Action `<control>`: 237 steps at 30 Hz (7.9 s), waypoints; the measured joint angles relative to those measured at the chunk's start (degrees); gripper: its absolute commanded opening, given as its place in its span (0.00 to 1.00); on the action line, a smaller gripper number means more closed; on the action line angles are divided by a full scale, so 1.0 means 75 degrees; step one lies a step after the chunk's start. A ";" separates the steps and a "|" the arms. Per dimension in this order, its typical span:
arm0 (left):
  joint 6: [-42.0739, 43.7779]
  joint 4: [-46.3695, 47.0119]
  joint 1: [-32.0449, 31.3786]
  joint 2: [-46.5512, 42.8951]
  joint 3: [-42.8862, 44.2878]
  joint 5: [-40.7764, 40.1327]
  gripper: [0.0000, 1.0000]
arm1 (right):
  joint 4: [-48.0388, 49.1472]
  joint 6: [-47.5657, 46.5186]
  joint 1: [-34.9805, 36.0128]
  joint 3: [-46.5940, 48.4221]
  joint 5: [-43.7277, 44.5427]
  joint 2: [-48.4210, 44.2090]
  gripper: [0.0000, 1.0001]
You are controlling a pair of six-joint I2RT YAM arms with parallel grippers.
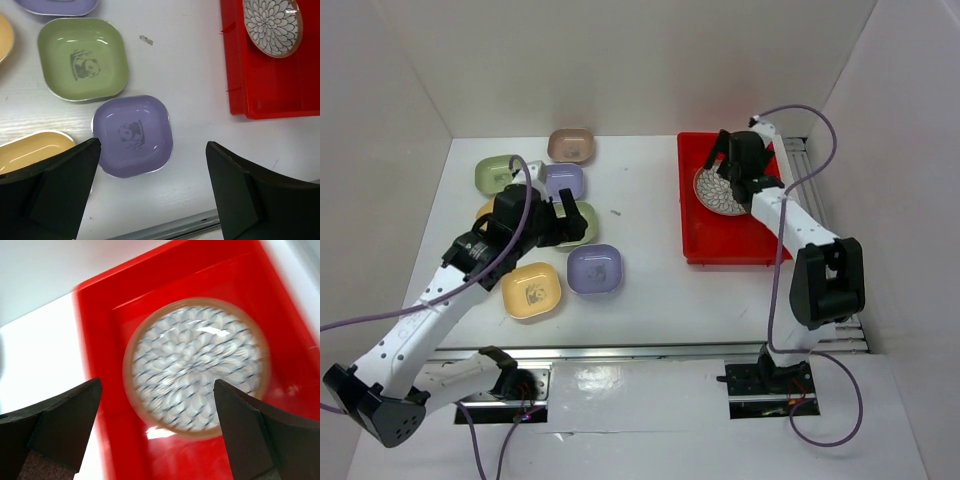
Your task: Place the plates into the plastic bin on the countertop
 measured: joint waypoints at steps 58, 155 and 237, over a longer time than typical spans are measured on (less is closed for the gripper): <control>0.1107 -0.0866 0.1291 -0.1431 -0.1023 -0.0393 1.00 | -0.0446 -0.0839 -0.1658 0.1195 -0.3040 0.1341 0.00; 0.0918 -0.0562 0.3398 -0.1233 -0.1207 0.1262 1.00 | -0.1609 -0.1556 -0.1632 0.2261 -0.2363 0.2483 0.96; 0.0510 -0.0615 0.3488 -0.0562 -0.1209 0.1020 1.00 | -0.0519 -0.1160 -0.0670 0.0769 -0.0090 0.0297 0.00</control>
